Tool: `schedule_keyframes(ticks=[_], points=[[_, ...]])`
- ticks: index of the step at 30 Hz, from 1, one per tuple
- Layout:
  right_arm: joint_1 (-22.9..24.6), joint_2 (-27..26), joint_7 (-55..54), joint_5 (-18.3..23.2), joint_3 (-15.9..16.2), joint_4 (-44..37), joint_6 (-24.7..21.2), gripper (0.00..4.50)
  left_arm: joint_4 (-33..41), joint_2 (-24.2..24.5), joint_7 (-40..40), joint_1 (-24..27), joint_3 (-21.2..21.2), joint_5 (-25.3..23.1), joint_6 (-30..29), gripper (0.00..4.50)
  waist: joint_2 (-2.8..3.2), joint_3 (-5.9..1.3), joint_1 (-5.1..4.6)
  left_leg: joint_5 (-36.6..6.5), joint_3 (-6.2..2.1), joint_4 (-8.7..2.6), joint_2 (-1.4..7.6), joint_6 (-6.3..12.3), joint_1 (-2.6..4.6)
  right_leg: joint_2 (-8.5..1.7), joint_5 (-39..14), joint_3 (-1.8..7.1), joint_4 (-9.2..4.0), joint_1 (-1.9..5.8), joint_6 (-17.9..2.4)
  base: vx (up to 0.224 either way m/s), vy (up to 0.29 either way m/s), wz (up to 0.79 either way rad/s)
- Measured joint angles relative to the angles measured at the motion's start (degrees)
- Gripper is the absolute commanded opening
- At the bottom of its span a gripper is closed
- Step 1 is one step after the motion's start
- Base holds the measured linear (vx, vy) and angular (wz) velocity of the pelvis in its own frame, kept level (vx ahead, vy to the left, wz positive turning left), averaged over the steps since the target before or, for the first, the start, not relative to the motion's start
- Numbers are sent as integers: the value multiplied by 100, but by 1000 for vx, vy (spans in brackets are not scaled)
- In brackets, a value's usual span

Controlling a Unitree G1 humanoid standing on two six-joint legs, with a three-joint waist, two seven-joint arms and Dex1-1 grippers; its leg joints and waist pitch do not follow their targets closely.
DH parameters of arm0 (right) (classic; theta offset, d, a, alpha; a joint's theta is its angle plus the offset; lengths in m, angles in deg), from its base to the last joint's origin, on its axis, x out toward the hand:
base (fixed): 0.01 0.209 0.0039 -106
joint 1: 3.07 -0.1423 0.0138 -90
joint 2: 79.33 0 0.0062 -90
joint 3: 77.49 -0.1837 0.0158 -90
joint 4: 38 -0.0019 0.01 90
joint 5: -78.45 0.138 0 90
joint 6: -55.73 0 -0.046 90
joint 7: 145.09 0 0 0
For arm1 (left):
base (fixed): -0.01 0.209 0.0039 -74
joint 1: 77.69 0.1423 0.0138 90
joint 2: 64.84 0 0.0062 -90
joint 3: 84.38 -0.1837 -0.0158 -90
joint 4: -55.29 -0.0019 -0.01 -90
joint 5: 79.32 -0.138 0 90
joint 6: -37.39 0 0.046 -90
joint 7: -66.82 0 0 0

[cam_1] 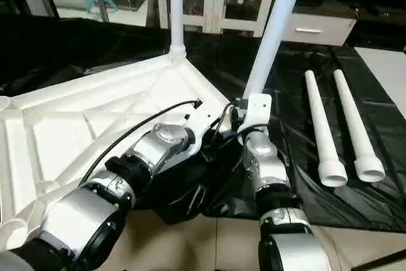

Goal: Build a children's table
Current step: Rotate leg to tighten

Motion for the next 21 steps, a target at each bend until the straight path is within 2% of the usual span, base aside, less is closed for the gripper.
schedule_keyframes(ticks=[1,2,4,6,8,9,10,13,14,18,19,21], points=[[1,-5,6,-11,-2,37,53,267,-30,1,-2,-5,0,-2,27,0,0,0,-1,0,1,1,0,0,0,0,1,1,1,0,-1,0,0,0],[1,-12,10,-31,-4,79,111,302,-63,2,-3,-8,0,-4,59,0,2,-1,-6,0,2,2,0,-1,0,0,1,2,1,2,-1,0,0,0],[1,-12,41,-54,-10,120,180,337,-122,2,-4,-29,2,-5,114,0,5,-2,-7,1,3,2,0,-1,1,0,1,4,1,4,-1,0,0,0],[1,-30,179,-102,3,177,363,339,-276,8,19,-109,73,-27,188,0,7,0,-10,1,4,2,0,-2,1,0,1,4,2,4,-1,0,0,0],[46,12,250,-185,108,107,419,367,-335,9,129,-132,97,-46,248,0,9,1,-17,1,5,3,0,-2,0,0,2,6,2,3,-1,0,0,0],[98,48,276,-231,182,7,422,367,-341,11,153,-134,102,-46,265,0,9,2,-17,1,5,2,0,-2,-2,0,2,6,1,3,-1,0,0,0],[181,98,298,-265,234,-143,419,380,-346,8,168,-135,109,-46,283,44,9,2,-13,0,5,1,0,-1,-2,0,1,6,1,2,0,0,0,0],[627,226,422,-389,399,-955,405,382,-338,-44,174,-128,425,215,610,62,-10,13,12,0,1,2,1,0,-12,1,1,2,2,-28,1,0,0,0],[808,268,459,-410,429,-1295,394,382,-286,-36,173,-130,522,326,758,92,-13,13,19,0,1,9,2,1,-28,1,1,3,5,-45,0,0,0,0],[1290,440,634,-406,420,-2264,355,382,-179,-6,96,-130,792,596,1047,109,-10,12,37,-3,1,13,1,7,-38,0,1,4,5,-53,-1,0,0,0],[1478,494,671,-405,409,-2575,330,382,-87,19,43,-111,866,657,1089,109,0,13,50,-4,1,14,2,7,-39,0,2,3,3,-54,-1,0,0,0],[1941,601,819,-348,415,-3277,226,382,374,173,-149,50,972,834,1210,137,19,11,79,-4,1,11,4,7,-35,2,1,3,4,-52,0,0,0,0]])
